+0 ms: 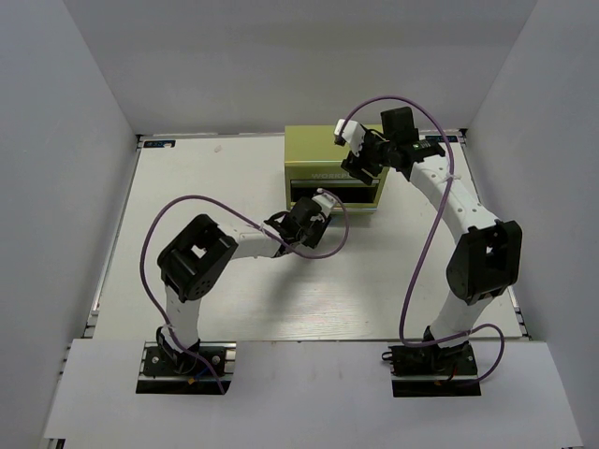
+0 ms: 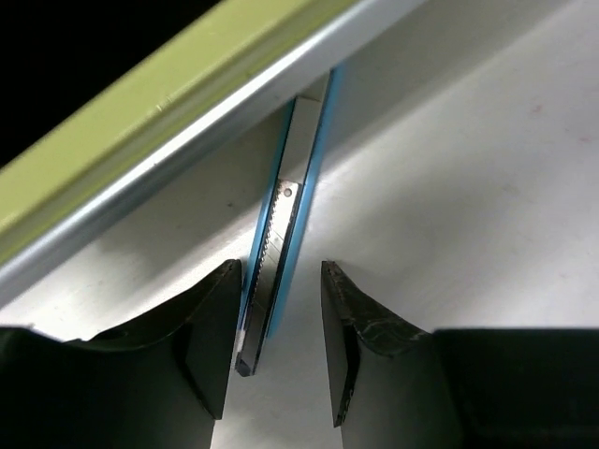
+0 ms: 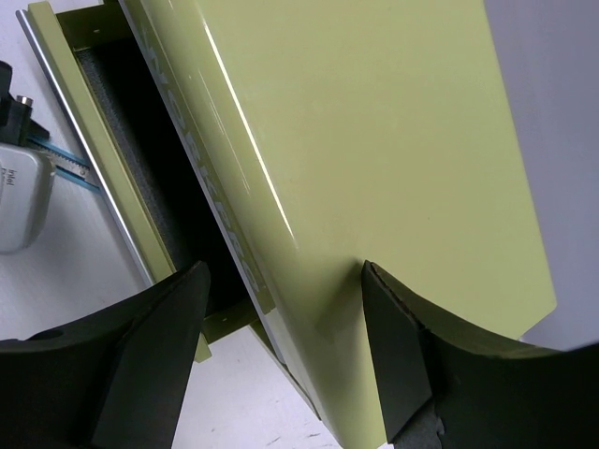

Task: Sort the stationery into containers
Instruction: Pick up the stationery from the center of the board.

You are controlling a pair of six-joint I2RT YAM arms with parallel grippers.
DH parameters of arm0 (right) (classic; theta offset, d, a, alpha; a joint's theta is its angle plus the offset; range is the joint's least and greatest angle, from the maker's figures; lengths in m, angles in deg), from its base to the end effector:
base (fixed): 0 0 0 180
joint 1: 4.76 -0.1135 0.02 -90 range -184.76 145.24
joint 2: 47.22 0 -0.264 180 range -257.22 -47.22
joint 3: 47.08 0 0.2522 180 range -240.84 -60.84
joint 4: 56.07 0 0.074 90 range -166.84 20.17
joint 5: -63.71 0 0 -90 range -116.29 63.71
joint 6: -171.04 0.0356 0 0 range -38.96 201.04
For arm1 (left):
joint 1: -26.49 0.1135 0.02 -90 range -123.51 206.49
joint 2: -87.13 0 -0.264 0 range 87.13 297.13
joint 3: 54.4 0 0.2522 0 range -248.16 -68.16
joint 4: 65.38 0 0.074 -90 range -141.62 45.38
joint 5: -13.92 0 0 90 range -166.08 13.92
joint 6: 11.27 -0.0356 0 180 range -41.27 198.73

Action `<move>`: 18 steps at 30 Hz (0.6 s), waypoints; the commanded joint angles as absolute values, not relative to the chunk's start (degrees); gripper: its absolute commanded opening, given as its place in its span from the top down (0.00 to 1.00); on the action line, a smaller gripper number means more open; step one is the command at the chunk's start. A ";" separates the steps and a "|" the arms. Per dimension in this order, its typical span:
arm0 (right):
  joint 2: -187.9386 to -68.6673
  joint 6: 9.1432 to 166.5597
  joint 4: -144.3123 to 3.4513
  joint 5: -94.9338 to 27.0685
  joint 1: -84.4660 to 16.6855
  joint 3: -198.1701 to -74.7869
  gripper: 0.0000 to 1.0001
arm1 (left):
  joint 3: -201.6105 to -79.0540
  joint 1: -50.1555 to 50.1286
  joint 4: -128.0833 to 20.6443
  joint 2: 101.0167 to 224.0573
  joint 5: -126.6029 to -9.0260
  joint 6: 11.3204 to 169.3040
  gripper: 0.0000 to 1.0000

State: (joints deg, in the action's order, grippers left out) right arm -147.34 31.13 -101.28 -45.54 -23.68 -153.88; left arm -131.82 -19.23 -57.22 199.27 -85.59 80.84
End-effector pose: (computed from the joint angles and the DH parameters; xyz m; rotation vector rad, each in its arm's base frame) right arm 0.3756 0.1411 0.3357 -1.3875 1.7080 0.0760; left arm 0.2882 -0.2871 0.1401 0.7824 2.1818 -0.2333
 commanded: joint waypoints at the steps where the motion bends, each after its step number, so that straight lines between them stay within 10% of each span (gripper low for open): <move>1: -147.15 33.40 -108.95 -45.10 -22.96 -151.64 0.29 | -128.64 -19.48 -52.93 197.87 -80.82 82.24 0.50; 11: -146.45 33.40 -108.59 -45.80 -22.95 -150.93 0.29 | -124.94 -19.48 -51.36 194.45 -79.59 85.32 0.59; 18: -145.84 33.49 -108.77 -45.98 -22.87 -150.58 0.29 | -125.56 -19.48 -48.10 195.06 -81.09 86.38 0.85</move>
State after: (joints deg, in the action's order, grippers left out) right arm -146.49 31.13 -101.10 -45.89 -23.40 -152.85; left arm -126.95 -19.25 -56.41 195.36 -81.38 85.23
